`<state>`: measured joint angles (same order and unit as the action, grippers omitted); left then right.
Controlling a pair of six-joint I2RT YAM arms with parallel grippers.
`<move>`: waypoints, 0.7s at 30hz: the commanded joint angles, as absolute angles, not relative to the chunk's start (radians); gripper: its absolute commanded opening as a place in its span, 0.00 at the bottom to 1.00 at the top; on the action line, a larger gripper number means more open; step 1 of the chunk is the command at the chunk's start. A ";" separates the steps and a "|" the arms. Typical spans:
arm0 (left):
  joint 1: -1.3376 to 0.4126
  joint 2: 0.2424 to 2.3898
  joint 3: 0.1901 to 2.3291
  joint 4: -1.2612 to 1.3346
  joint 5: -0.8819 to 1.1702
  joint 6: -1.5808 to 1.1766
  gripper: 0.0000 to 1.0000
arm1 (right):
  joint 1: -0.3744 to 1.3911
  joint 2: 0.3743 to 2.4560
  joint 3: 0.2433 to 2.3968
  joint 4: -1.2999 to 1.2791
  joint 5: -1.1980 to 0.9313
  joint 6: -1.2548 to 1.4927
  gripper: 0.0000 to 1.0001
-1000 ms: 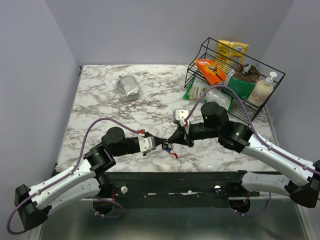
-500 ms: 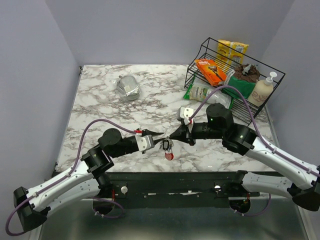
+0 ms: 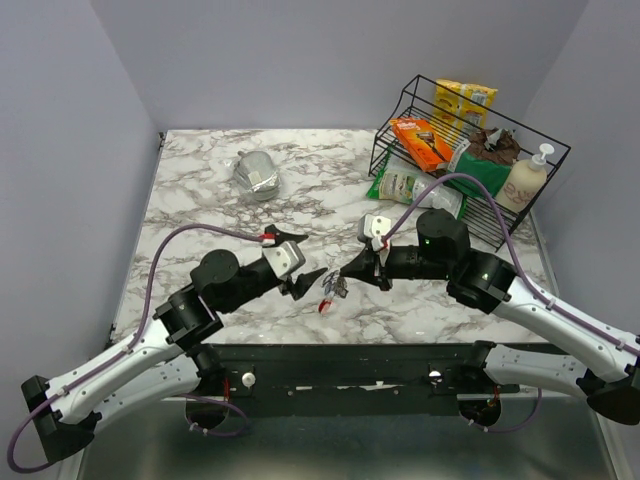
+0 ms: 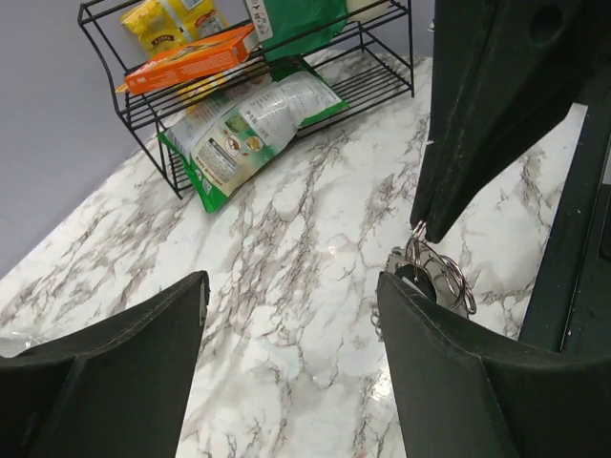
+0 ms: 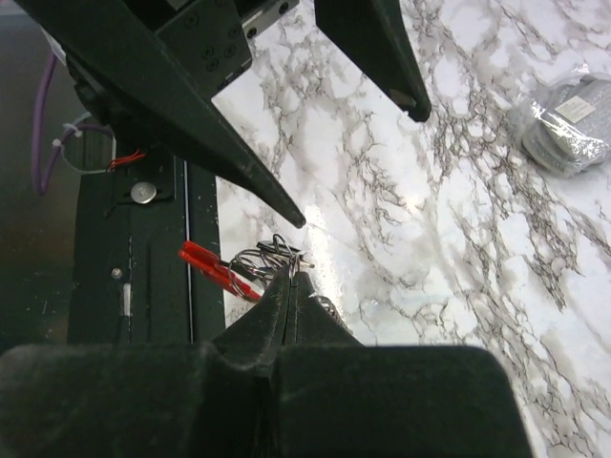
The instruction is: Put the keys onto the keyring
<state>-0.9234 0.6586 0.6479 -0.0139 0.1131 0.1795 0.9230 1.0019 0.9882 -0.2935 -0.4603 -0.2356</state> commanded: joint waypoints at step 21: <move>-0.721 0.917 0.988 -0.161 0.765 -0.213 0.70 | 0.925 0.844 0.804 -0.028 -0.400 -0.134 0.00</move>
